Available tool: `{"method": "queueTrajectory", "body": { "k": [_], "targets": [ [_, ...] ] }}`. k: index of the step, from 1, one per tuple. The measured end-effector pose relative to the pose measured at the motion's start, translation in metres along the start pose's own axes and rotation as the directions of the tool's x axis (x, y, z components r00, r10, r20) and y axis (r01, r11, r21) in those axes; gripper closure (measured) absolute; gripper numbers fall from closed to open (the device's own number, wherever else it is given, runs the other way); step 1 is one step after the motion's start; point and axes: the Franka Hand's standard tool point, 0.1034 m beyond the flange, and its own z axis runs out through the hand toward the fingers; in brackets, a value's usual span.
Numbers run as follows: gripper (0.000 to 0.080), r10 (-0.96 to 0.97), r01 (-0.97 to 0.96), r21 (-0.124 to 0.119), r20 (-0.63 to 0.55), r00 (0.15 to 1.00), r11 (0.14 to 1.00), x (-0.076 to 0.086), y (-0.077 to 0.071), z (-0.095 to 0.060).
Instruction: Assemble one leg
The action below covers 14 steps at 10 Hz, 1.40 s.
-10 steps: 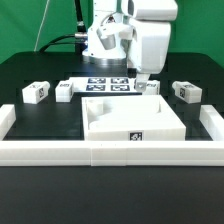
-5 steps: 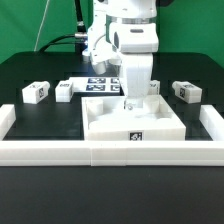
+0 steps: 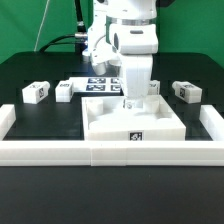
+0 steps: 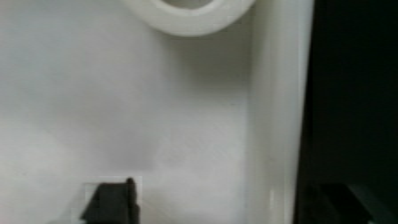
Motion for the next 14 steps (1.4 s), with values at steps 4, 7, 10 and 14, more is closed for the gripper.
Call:
{"method": "queueTrajectory", "body": {
  "k": [4,7,10,14],
  "targets": [
    [0.0744,0.0,0.0,0.001,0.0,1.0,1.0,0.0,-0.001,0.0],
    [0.0744,0.0,0.0,0.001,0.0,1.0,1.0,0.0,-0.001,0.0],
    [0.0744,0.0,0.0,0.001,0.0,1.0,1.0,0.0,-0.001,0.0],
    [0.0742,0.052,-0.052,-0.015,-0.007,0.999,0.999,0.025,0.015,-0.002]
  ]
}}
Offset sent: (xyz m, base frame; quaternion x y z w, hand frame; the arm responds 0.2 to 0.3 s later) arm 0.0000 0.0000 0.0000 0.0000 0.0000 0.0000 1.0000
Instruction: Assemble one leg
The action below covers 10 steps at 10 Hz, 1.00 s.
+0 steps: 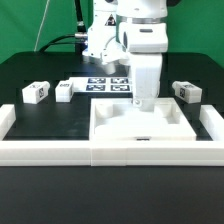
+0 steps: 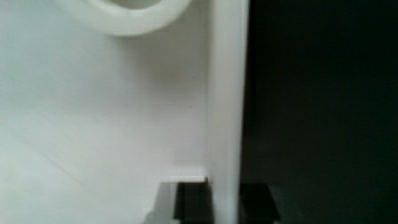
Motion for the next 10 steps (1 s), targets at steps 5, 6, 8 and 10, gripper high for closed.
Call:
{"method": "queueTrajectory", "body": {
  "k": [5,6,8,10],
  "targets": [
    [0.0742,0.05,-0.05,-0.006,-0.006,0.999,0.999,0.039,0.012,0.0],
    [0.0742,0.065,-0.065,0.01,0.004,0.998,0.998,0.039,0.012,0.0],
    [0.0742,0.063,-0.063,0.015,0.007,0.998,0.998,0.039,0.013,0.0],
    [0.0736,0.063,-0.064,0.015,0.007,0.998,0.998,0.038,0.012,0.0]
  ]
}}
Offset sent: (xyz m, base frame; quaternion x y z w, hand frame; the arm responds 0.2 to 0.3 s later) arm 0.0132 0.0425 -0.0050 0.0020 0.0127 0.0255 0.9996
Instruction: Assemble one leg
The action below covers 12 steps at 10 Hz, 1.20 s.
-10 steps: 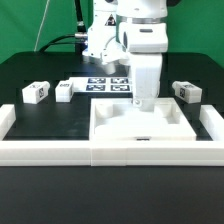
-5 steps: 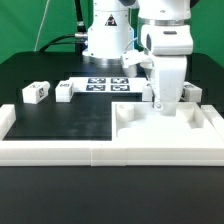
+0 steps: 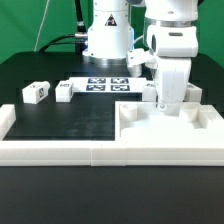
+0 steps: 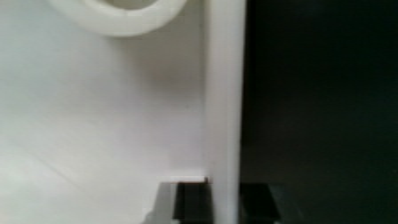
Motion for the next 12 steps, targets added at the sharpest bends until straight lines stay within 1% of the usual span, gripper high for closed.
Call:
{"method": "queueTrajectory", "body": {
  "k": [1,2,3,4,5,12],
  "targets": [
    [0.0553,0.0,0.0,0.0,0.0,1.0,1.0,0.0,0.0,0.0],
    [0.0415,0.0,0.0,0.0,0.0,1.0,1.0,-0.0001,0.0,0.0],
    [0.0232,0.0,0.0,0.0,0.0,1.0,1.0,-0.0001,0.0,0.0],
    [0.0232,0.0,0.0,0.0,0.0,1.0,1.0,-0.0001,0.0,0.0],
    [0.0164,0.0,0.0,0.0,0.0,1.0,1.0,-0.0002,0.0,0.0],
    [0.0151,0.005,-0.005,0.0,0.0,1.0,1.0,0.0001,-0.0002,-0.0007]
  ]
}}
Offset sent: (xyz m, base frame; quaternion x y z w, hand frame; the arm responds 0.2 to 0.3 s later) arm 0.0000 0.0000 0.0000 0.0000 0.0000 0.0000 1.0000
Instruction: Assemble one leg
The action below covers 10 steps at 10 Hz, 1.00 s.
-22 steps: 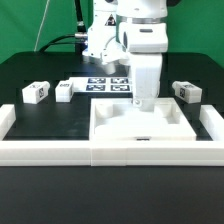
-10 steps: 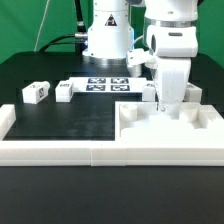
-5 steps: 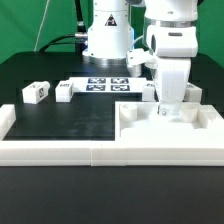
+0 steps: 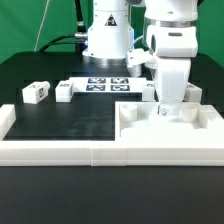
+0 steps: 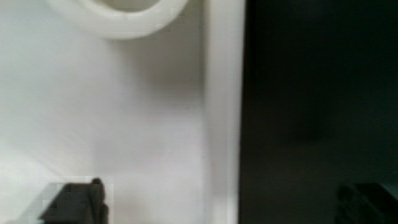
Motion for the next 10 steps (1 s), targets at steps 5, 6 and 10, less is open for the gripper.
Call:
{"method": "queueTrajectory", "body": {
  "k": [5,6,10],
  "targets": [
    [0.0151,0.104,-0.103,-0.025,0.034,0.994,0.994,0.013,-0.024,-0.055],
    [0.0151,0.11,-0.109,-0.033,0.028,0.994,0.994,0.015,-0.023,-0.057],
    [0.0151,0.306,-0.306,-0.029,0.021,0.952,0.952,0.015,-0.025,-0.053]
  ]
}}
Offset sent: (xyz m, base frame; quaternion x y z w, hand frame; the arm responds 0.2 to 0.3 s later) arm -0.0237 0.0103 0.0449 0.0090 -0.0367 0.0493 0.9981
